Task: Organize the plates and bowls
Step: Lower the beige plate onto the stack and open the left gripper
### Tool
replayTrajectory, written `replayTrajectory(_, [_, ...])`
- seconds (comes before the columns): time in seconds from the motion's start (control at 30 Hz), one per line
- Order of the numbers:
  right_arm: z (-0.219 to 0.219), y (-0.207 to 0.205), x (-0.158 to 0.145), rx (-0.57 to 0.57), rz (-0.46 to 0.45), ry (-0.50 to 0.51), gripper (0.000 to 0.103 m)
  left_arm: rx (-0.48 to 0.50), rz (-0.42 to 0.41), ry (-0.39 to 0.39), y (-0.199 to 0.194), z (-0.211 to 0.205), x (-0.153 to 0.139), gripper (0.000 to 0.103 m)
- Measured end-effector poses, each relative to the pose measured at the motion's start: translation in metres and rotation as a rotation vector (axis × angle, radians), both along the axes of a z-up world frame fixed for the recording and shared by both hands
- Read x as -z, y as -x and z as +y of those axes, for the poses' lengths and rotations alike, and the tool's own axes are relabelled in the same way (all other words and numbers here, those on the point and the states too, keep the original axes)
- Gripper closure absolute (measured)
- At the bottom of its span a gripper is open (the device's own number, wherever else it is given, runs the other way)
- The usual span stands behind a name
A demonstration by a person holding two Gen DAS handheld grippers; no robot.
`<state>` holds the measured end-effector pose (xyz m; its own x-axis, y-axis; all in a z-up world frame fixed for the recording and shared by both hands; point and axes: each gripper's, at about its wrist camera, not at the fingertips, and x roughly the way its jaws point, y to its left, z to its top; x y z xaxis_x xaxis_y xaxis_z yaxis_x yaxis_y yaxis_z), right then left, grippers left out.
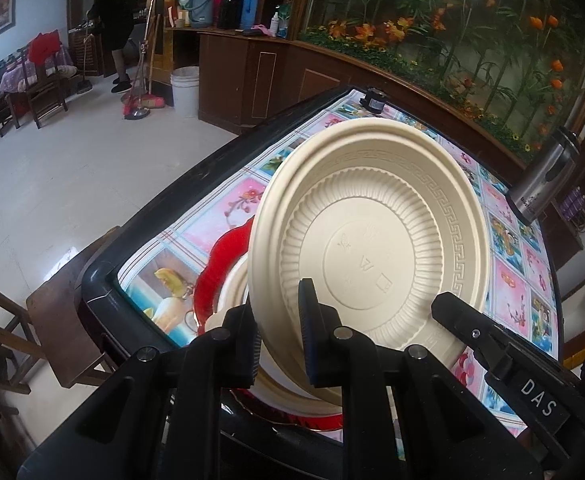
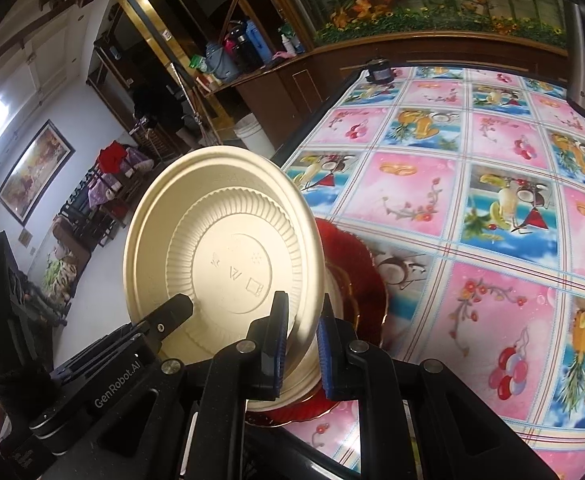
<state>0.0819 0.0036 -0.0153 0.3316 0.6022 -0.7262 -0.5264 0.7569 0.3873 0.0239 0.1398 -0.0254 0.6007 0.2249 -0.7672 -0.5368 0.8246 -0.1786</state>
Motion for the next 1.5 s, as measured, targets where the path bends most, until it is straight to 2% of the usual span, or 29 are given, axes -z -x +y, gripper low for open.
replayTrajectory(0.37, [0.009,0.006,0.007,-0.019,0.014,0.018,0.09,-0.009,0.011,0.007,0.009,0.007,0.006,0.088])
replayTrajectory(1.5, [0.021,-0.004,0.03,-0.028,0.074,0.063,0.089,-0.007,0.067,0.033,0.002,0.012,0.024,0.088])
